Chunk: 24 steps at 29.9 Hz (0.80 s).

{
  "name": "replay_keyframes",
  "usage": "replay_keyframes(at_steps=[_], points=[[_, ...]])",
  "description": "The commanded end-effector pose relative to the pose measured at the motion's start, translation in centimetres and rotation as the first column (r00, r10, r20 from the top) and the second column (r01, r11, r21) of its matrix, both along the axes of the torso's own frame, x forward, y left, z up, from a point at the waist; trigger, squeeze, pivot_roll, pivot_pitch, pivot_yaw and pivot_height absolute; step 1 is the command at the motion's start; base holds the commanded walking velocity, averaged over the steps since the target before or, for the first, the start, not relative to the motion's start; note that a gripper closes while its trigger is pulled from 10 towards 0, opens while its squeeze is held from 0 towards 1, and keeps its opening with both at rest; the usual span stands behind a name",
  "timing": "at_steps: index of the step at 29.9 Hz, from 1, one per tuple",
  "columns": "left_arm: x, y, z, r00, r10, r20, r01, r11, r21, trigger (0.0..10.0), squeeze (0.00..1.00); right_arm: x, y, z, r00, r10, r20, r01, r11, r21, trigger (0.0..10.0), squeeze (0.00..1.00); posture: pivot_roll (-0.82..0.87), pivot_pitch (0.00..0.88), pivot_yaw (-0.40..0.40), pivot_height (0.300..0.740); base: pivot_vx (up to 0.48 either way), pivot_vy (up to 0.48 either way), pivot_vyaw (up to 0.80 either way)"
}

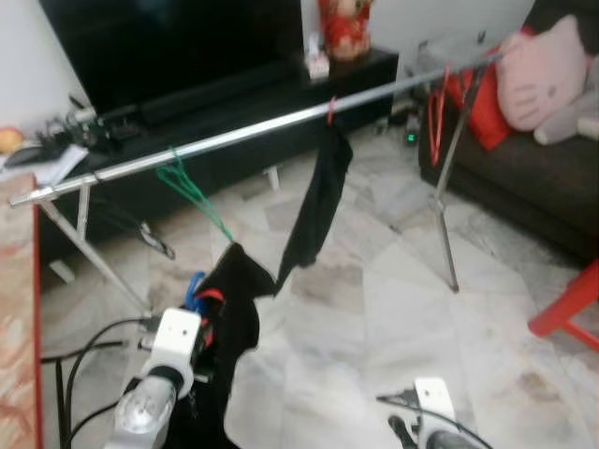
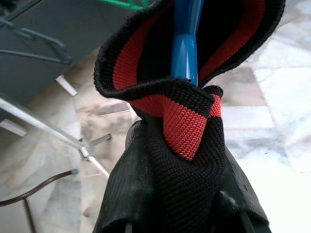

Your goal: Hang hanger

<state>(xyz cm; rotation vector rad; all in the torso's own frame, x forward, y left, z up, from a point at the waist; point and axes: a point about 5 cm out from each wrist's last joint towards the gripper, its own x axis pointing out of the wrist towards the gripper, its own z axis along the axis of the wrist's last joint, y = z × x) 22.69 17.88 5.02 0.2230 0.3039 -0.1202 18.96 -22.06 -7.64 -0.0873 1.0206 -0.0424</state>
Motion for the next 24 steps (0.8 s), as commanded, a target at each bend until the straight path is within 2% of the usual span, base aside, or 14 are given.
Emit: replay_keyframes(at_steps=[1,4,10,13,17,24], points=[[-0.3,1.6,0.0,0.999,0.025,0.034,-0.026,0.999,0.029,10.0,0.00,0.5,1.3,0.0,1.000,0.017,0.010,-0.017,0.999,0.029,10.0,0.00,-0.08,0.000,0.073,0.740,0.000,0.000,0.00],[-1.2,2.6,-1.0,0.998,0.054,0.023,-0.055,0.998,0.040,10.0,0.00,0.5,1.3,0.0,1.000,0.017,0.012,-0.017,0.999,0.030,10.0,0.00,-0.08,0.000,0.074,0.740,0.000,0.000,0.00],[-1.4,2.8,-1.3,0.998,0.060,0.029,-0.061,0.998,0.035,10.0,0.00,0.5,1.2,0.0,1.000,0.018,0.011,-0.019,0.999,0.029,10.0,0.00,-0.08,0.000,0.074,0.740,0.000,0.000,0.00],[-3.1,4.0,-3.8,0.991,0.128,-0.035,-0.127,0.991,0.036,10.0,0.00,0.5,1.2,0.0,1.000,0.022,0.010,-0.023,0.999,0.026,10.0,0.00,-0.08,0.000,0.069,0.740,0.000,0.000,0.00],[-4.1,4.5,-5.2,0.976,0.207,-0.065,-0.207,0.978,0.002,10.0,0.00,0.7,1.2,0.1,0.999,0.029,0.015,-0.029,0.999,0.024,10.0,0.00,-0.08,0.000,0.063,0.740,0.000,0.000,0.00],[-4.2,5.1,-5.3,0.967,0.251,-0.048,-0.251,0.968,0.010,10.0,0.00,0.8,1.2,0.2,0.999,0.031,0.018,-0.031,0.999,0.025,10.0,0.00,-0.08,0.000,0.061,0.740,0.000,0.000,0.00]])
